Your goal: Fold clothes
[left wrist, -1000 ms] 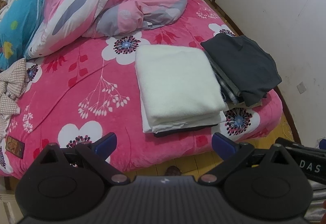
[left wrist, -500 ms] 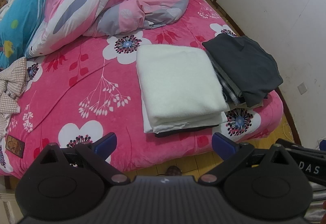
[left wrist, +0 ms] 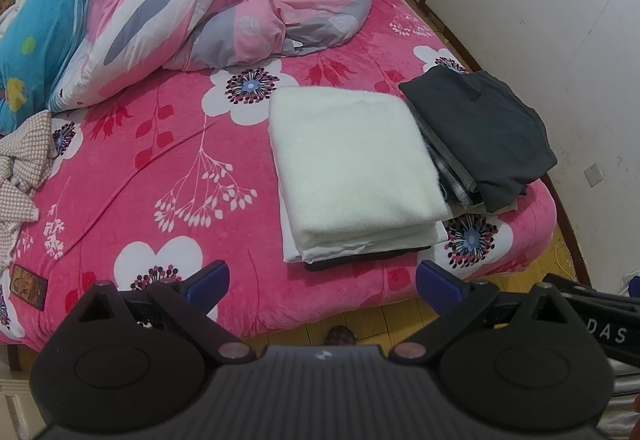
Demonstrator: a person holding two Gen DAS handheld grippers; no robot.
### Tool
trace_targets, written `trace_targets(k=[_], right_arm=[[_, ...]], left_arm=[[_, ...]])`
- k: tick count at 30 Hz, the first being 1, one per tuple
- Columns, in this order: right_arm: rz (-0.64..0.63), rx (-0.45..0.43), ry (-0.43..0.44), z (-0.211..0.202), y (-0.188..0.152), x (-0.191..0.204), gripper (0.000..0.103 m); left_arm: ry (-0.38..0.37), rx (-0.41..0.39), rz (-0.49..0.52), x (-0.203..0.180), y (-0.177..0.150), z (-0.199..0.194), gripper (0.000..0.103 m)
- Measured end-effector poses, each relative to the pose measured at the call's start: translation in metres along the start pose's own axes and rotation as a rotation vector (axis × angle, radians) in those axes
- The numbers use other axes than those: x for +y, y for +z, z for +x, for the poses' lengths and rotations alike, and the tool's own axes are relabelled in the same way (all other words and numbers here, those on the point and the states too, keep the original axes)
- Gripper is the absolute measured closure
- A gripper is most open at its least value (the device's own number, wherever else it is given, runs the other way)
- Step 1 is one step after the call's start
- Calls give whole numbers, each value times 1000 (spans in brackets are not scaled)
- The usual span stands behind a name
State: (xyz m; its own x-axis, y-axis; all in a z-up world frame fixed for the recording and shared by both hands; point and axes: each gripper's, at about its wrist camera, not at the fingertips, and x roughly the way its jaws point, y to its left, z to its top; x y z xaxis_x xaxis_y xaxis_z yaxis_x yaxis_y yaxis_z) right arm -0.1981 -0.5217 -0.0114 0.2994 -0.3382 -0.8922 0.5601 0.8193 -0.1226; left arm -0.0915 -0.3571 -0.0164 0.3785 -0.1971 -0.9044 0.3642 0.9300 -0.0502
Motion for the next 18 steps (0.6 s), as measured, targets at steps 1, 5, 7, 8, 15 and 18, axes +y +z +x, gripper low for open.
trace_targets(k=[1, 5, 7, 8, 15, 18], right_arm=[[0, 0, 0, 0, 1, 0, 2], [-1, 0, -2, 1, 1, -1, 2], [-1, 1, -2, 1, 1, -1, 2], [-2, 1, -2, 2, 1, -1, 2], [-1, -3, -2, 1, 2, -4, 2], [0, -6, -3, 0, 2, -4, 2]], left_arm=[[0, 0, 0, 0, 0, 0, 3], [-2, 1, 3, 1, -1, 0, 3], [-3, 1, 5, 2, -1, -1, 3], [-3, 2, 5, 2, -1, 0, 3], [-2, -3, 1, 1, -1, -1, 3], [-2, -7, -1, 2, -2, 0, 3]])
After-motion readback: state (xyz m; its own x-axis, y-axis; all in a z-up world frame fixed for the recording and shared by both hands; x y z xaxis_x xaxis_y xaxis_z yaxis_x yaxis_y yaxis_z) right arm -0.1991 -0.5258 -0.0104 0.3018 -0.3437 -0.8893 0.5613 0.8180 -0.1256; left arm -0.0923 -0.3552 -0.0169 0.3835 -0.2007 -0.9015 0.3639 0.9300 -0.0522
